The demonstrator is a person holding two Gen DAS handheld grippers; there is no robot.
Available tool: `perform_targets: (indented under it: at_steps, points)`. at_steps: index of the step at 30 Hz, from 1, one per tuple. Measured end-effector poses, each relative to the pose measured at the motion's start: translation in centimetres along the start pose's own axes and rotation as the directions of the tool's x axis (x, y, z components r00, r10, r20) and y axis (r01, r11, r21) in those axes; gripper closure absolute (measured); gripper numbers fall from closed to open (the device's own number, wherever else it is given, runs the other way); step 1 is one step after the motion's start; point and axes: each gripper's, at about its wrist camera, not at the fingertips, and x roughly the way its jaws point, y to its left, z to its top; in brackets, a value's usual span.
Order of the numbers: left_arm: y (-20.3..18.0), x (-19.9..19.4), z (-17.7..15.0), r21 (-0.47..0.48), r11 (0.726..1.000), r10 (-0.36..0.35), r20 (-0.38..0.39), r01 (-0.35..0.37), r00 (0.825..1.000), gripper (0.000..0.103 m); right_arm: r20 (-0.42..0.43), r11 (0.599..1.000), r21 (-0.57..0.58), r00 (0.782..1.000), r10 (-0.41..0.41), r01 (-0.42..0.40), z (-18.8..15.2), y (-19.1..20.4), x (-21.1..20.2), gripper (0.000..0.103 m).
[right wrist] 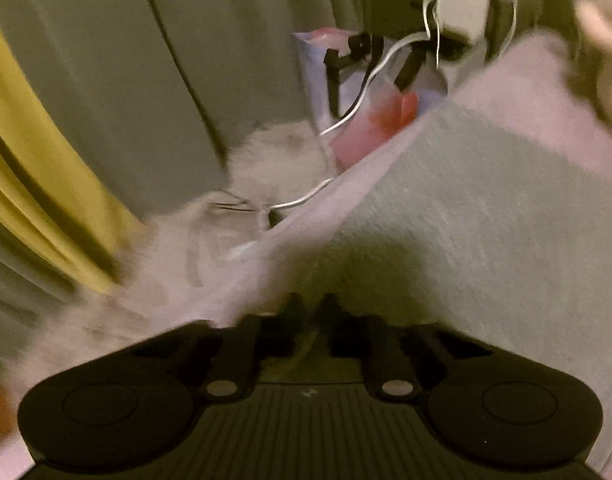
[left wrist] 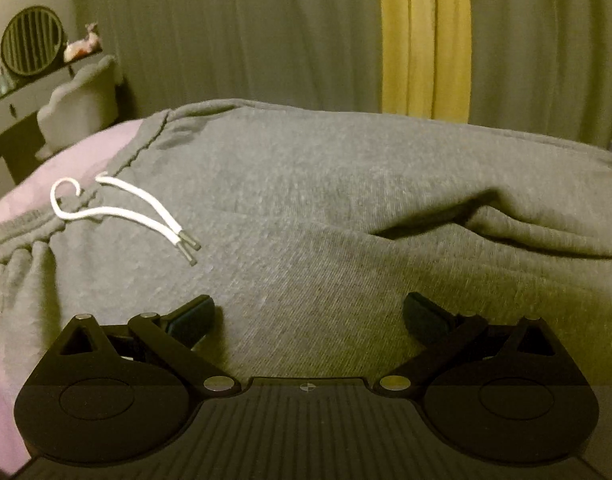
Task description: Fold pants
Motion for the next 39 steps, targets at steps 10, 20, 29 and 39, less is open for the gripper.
perform_targets:
  at_steps: [10,20,29,39]
  points:
    - [2.5,-2.2,0.7,-0.064,0.993,0.099,0.033,-0.097,0.995,0.0,0.072,0.934,-0.062,0.932,0.356,-0.352,-15.1,-19.9,-23.6,0.098]
    - [8.0,-1.5,7.9,-0.195,0.98,-0.048,-0.005,0.046,0.999,0.0,-0.131,0.969,-0.111,0.97,0.204,-0.219,-24.8,-28.0,-21.2,0.099]
    - [11.9,12.9,19.5,-0.286,0.958,-0.046,-0.213,-0.018,0.976,0.0,-0.12,0.968,-0.116,0.97,0.21,-0.224,-25.0,-27.8,-20.8,0.099]
    - [11.9,19.8,21.0,-0.287,0.957,-0.06,-0.324,-0.038,0.944,0.049,-0.145,0.967,0.043,0.956,0.255,-0.252,-22.8,-29.0,-21.0,0.083]
